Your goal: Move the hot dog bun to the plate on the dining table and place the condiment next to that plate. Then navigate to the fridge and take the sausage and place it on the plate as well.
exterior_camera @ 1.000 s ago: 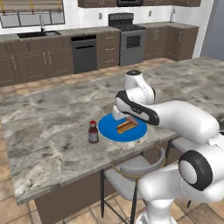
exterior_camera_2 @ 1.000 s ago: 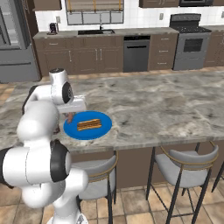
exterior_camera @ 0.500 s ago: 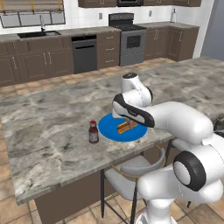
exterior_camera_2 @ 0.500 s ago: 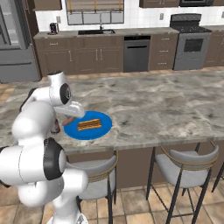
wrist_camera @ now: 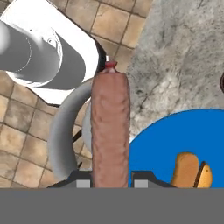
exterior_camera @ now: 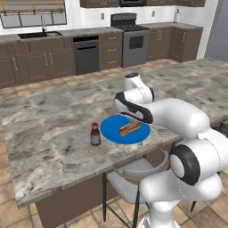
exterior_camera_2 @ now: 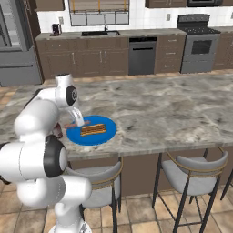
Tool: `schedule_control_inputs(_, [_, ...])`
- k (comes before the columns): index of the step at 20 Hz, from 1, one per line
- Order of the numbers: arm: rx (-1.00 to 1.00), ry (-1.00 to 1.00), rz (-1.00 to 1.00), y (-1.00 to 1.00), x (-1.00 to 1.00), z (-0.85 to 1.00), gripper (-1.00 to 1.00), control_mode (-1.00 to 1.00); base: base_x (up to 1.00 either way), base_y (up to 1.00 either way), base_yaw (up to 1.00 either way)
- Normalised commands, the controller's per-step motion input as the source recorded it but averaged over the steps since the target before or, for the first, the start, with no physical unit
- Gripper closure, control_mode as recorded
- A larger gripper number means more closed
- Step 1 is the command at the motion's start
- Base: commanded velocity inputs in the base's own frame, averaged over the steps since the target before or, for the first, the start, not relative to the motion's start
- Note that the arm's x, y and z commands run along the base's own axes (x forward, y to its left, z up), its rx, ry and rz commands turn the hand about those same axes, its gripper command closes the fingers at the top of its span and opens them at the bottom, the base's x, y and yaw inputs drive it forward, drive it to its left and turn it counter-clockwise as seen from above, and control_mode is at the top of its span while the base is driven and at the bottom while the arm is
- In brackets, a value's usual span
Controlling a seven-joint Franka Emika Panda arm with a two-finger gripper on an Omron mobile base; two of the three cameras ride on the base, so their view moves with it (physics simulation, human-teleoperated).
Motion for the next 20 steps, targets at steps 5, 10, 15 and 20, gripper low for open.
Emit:
schedule_control_inputs(5, [0.13, 0.0, -0.39, -0.26, 0.07, -0.28, 1.0, -1.0, 0.0, 0.0, 0.0])
schedule_control_inputs(10, [0.03, -0.04, -0.34, -0.06, 0.19, -0.37, 1.0, -1.0, 0.0, 0.0, 0.0])
schedule_control_inputs(15, [0.01, -0.02, -0.14, -0.08, 0.13, -0.26, 1.0, -1.0, 0.0, 0.0, 0.0])
schedule_control_inputs(20, [0.0, -0.05, 0.0, -0.2, 0.14, -0.12, 1.0, -1.0, 0.0, 0.0, 0.0])
